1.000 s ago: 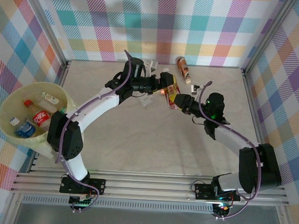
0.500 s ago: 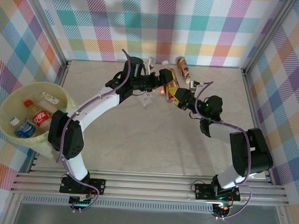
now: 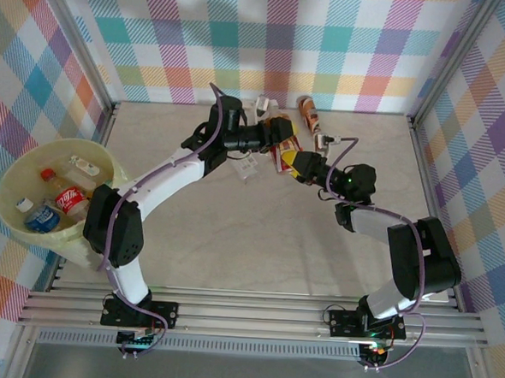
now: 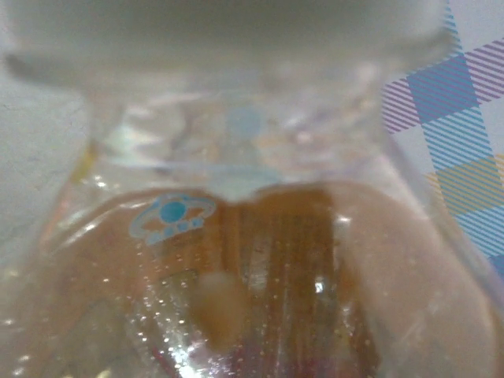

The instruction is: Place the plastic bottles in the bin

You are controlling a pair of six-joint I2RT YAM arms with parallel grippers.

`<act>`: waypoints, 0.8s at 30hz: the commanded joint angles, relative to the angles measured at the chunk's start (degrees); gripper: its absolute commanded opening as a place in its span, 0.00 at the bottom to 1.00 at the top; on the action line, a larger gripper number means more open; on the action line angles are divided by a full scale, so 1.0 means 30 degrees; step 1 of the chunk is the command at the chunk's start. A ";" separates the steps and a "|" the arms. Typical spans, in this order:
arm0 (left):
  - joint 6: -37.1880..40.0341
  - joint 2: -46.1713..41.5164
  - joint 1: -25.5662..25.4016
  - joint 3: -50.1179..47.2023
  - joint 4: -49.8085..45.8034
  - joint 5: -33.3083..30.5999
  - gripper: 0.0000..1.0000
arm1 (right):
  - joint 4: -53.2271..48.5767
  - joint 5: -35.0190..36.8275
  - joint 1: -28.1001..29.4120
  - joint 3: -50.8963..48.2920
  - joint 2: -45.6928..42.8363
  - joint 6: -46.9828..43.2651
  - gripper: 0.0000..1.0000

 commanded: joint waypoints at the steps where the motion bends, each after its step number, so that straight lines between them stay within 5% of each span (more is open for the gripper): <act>1: 0.0295 -0.0599 -0.0178 -0.0585 0.1070 0.0684 0.61 | 0.0190 0.0017 0.0117 0.0127 -0.0536 -0.0063 0.45; 8: 0.1522 -0.1406 -0.0155 -0.0726 -0.1249 -0.1639 0.58 | -0.3454 0.0895 0.0089 -0.0255 -0.1724 -0.2748 0.72; 16: 0.3371 -0.2309 -0.0053 0.0260 -0.5328 -0.5090 0.59 | -1.6520 0.3498 0.0072 0.0688 -0.6118 -1.0833 1.00; 24: 0.5101 -0.3933 -0.0003 0.0656 -0.9527 -0.9019 0.59 | -2.4812 0.7428 0.0088 0.2608 -0.7882 -1.5622 1.00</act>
